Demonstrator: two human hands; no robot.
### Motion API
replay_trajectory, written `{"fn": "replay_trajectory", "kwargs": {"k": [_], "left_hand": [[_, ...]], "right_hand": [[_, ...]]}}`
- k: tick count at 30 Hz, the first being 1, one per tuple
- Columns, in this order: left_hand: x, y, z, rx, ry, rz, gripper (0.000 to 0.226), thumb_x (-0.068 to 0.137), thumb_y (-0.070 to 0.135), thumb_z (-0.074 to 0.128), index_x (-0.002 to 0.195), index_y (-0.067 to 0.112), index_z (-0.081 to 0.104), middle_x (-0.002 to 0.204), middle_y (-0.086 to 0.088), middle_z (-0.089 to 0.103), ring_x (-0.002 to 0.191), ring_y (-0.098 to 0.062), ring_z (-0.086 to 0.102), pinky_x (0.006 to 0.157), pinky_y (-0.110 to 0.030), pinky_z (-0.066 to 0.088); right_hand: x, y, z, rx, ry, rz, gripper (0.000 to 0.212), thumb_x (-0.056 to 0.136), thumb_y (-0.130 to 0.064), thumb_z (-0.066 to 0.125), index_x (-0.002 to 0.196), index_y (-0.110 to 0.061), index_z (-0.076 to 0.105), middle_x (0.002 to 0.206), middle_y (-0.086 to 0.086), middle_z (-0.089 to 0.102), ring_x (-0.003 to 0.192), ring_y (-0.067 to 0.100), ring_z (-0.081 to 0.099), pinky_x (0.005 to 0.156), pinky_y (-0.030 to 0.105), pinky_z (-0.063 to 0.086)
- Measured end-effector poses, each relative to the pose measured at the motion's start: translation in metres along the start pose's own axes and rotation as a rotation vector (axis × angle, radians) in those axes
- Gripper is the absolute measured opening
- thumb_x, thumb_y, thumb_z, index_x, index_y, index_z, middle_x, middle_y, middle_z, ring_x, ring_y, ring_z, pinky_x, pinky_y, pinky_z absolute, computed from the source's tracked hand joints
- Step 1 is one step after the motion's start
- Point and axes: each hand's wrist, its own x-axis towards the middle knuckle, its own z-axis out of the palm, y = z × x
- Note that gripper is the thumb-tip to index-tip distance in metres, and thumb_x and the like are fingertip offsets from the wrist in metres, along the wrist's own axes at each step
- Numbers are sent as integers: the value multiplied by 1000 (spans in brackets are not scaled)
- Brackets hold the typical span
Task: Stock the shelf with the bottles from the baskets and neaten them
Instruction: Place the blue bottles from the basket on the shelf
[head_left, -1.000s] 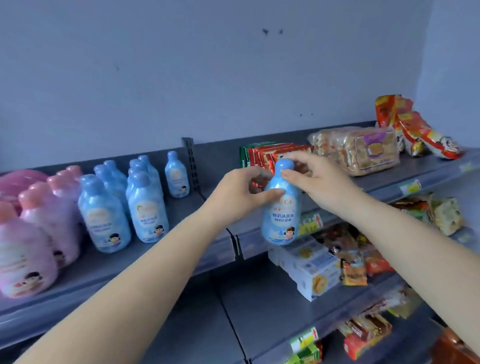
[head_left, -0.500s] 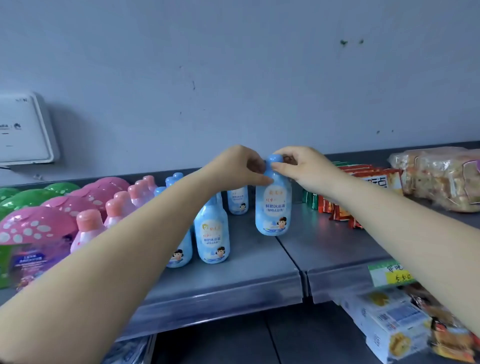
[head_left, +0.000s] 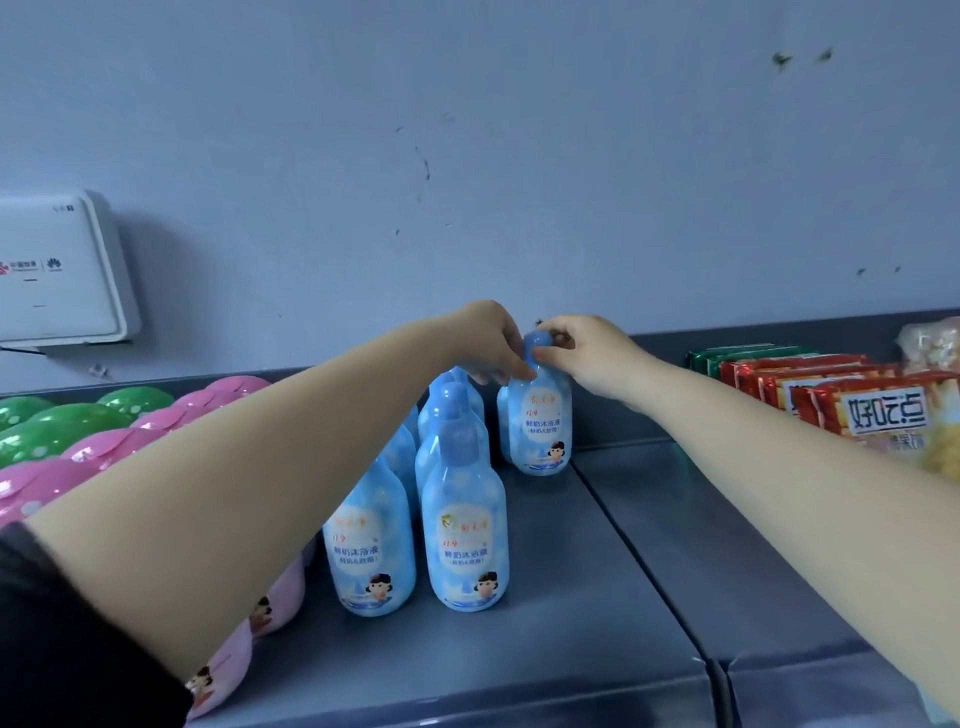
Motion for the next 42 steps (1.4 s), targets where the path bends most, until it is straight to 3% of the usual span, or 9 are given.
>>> {"fn": "replay_trajectory", "kwargs": {"k": [5, 9, 13, 16, 21, 24, 29, 38, 42], "left_hand": [[22, -11, 3, 46, -27, -13, 11, 83, 16, 69, 82, 10, 59, 69, 0, 63, 41, 7, 56, 46, -6, 46], [35, -19, 7, 70, -61, -54, 12, 83, 16, 69, 79, 11, 58, 70, 0, 64, 57, -2, 60, 58, -13, 50], [45, -25, 12, 110, -84, -86, 13, 84, 17, 68, 75, 13, 59, 68, 1, 62, 48, 1, 57, 55, -11, 48], [46, -26, 18, 127, -97, -105, 9, 86, 18, 65, 87, 10, 61, 73, -1, 63, 67, -12, 58, 70, -18, 50], [46, -27, 24, 135, -96, -118, 15, 88, 19, 62, 98, 9, 62, 86, -4, 65, 69, -14, 56, 65, -19, 48], [47, -28, 28, 135, -121, -134, 20, 87, 19, 62, 102, 5, 62, 88, -6, 66, 80, -18, 59, 84, -30, 52], [47, -27, 29, 121, -125, -159, 22, 87, 18, 63, 104, 3, 62, 87, -8, 66, 81, -21, 58, 91, -38, 53], [44, -22, 26, 150, -119, -179, 26, 87, 19, 64, 106, 2, 63, 82, -7, 67, 87, -22, 64, 87, -34, 55], [37, -14, 14, 407, -1, -130, 14, 85, 21, 62, 87, 7, 61, 72, -3, 58, 75, -23, 54, 60, -25, 45]], "right_hand": [[17, 13, 12, 2, -10, 6, 27, 93, -17, 54, 118, -9, 60, 115, -1, 59, 105, 16, 55, 79, 25, 39], [25, 22, 21, -11, -36, -1, 26, 93, -17, 54, 117, -10, 60, 114, 4, 63, 98, 13, 55, 78, 24, 39], [30, 30, 27, -13, -53, 2, 22, 92, -16, 54, 112, -11, 62, 105, 4, 65, 96, 16, 58, 78, 28, 45], [32, 37, 31, -36, -68, 2, 19, 91, -16, 56, 107, -12, 64, 97, 0, 63, 89, 15, 56, 67, 20, 42], [35, 43, 34, -28, -60, 17, 25, 90, -15, 57, 113, -12, 64, 108, 2, 65, 100, 16, 60, 81, 25, 44], [32, 46, 36, -18, -68, 21, 25, 89, -14, 58, 114, -12, 64, 107, 3, 65, 100, 17, 60, 82, 27, 45], [31, 50, 38, 3, -45, 4, 27, 89, -15, 60, 115, -13, 62, 108, 1, 63, 95, 13, 57, 80, 24, 43], [27, 52, 37, -50, -9, 11, 38, 85, -25, 66, 121, -15, 55, 108, 1, 59, 90, 11, 54, 77, 21, 39], [23, 45, 27, -105, 5, -7, 42, 85, -23, 66, 123, -13, 53, 105, 0, 59, 87, 11, 54, 76, 21, 40]]}}
